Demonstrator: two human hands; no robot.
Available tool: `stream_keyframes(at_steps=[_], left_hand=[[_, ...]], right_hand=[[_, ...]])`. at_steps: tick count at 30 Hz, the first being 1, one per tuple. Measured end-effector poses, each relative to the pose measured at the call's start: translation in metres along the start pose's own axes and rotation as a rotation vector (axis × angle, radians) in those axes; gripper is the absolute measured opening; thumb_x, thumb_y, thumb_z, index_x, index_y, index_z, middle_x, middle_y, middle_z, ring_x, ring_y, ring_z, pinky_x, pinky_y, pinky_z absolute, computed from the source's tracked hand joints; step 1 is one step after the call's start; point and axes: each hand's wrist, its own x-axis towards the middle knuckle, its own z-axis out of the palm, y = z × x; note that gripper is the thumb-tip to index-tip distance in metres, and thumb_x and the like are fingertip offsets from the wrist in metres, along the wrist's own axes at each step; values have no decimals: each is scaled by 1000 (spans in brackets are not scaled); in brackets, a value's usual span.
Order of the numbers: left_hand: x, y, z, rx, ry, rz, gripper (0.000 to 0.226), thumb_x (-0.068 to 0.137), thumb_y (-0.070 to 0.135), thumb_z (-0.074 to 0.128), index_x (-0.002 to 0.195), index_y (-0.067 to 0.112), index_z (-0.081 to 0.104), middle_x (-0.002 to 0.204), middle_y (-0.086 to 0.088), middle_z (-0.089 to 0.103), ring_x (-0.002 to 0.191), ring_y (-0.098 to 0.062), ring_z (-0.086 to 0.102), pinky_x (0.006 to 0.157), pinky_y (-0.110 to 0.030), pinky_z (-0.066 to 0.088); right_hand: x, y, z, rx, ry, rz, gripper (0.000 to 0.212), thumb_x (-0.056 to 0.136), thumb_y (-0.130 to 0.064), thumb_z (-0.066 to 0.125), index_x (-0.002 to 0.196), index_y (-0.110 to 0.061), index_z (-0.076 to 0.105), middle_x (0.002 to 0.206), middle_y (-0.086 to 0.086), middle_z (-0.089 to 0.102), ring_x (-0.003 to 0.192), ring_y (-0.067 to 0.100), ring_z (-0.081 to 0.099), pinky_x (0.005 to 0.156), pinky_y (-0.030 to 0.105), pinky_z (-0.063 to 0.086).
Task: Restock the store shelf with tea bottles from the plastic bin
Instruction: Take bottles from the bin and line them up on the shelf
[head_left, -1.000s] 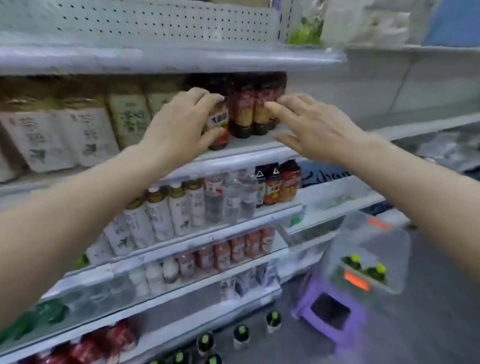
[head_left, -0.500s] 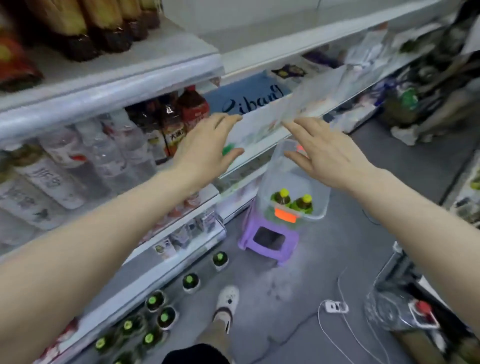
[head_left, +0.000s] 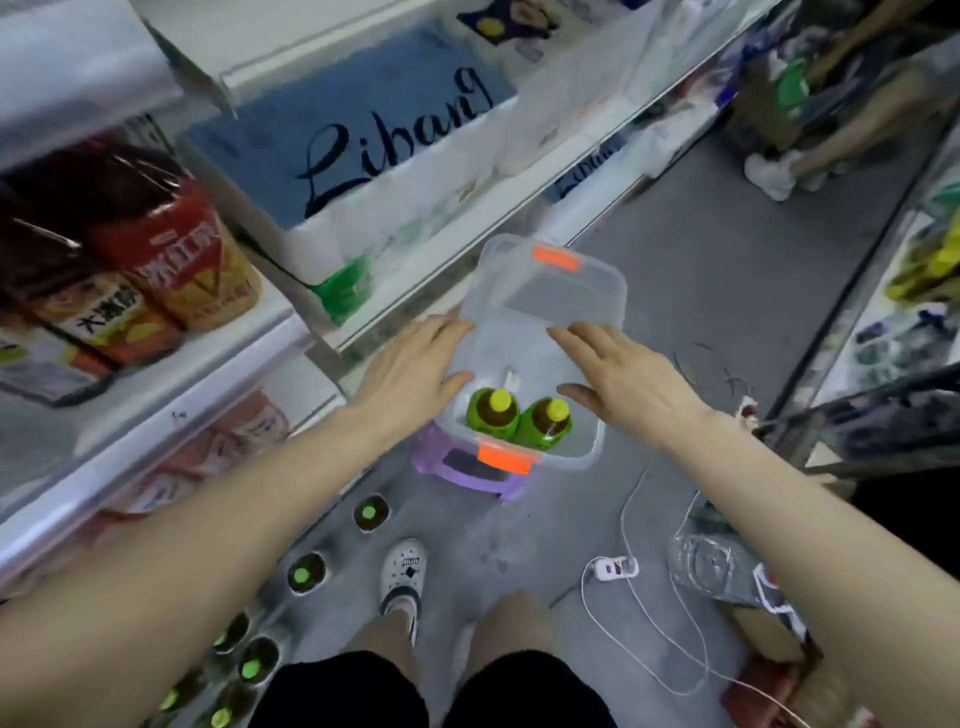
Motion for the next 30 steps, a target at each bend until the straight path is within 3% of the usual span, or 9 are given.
stream_keyframes(at_steps=[4,8,11,13,16,21,25,28,30], left_hand=[[20,0,54,-66,-87,-74,60,86,27,71,140,11,50,137,-15,53,122,-37,52,96,-48,47],[29,7,104,-68,-179,-206,58,87,27,71,139,13,51,136,-13,53,124,-33,50,101,-41,40],[31,5,140,-72,-179,-274,54,82,27,74,132,16,57,125,-12,59,113,-36,58,92,-48,51],[32,4,162,-79,-138,-320,50,79,25,75,126,14,61,116,-12,64,105,-35,63,87,-45,54],[29,8,185,-34,-93,-370,42,90,36,57,126,16,62,111,-9,67,98,-33,65,84,-39,53],[29,12,199,-8,-69,-462,44,95,49,38,131,28,52,116,-4,66,93,-37,66,80,-47,56],[34,14,198,-38,-83,-537,48,96,51,34,134,28,52,121,-3,65,93,-38,66,77,-45,57],[37,19,195,-136,-72,-630,48,98,43,48,144,30,45,135,-2,58,113,-32,61,89,-44,52],[37,23,191,-222,-56,-633,60,94,39,59,149,27,37,145,-3,49,128,-27,51,100,-45,47]], right_hand=[[0,31,57,90,-203,-1,69,73,-34,83,130,-4,57,121,17,61,103,38,63,74,43,56],[3,57,103,196,-378,6,69,84,-37,73,141,-9,46,137,13,49,116,36,54,90,42,47],[7,77,138,261,-470,-32,75,86,-38,70,147,-13,36,144,12,41,117,36,52,94,44,47],[13,90,158,286,-492,-79,75,85,-38,71,146,-13,38,142,12,43,116,37,53,93,46,49],[25,103,182,314,-530,-208,70,83,-37,73,142,-12,45,137,12,49,113,37,55,90,47,50],[37,111,209,485,-567,-307,59,84,-43,72,136,-24,50,149,-1,42,122,28,52,98,37,44],[40,111,213,627,-558,-230,47,84,-38,73,124,-20,56,128,-2,60,110,26,59,92,36,46],[45,116,207,672,-497,-91,42,85,-37,72,118,-19,53,114,4,68,95,30,61,85,38,48],[49,123,196,717,-461,-5,40,85,-41,72,112,-22,50,105,5,69,86,30,61,81,41,49]])
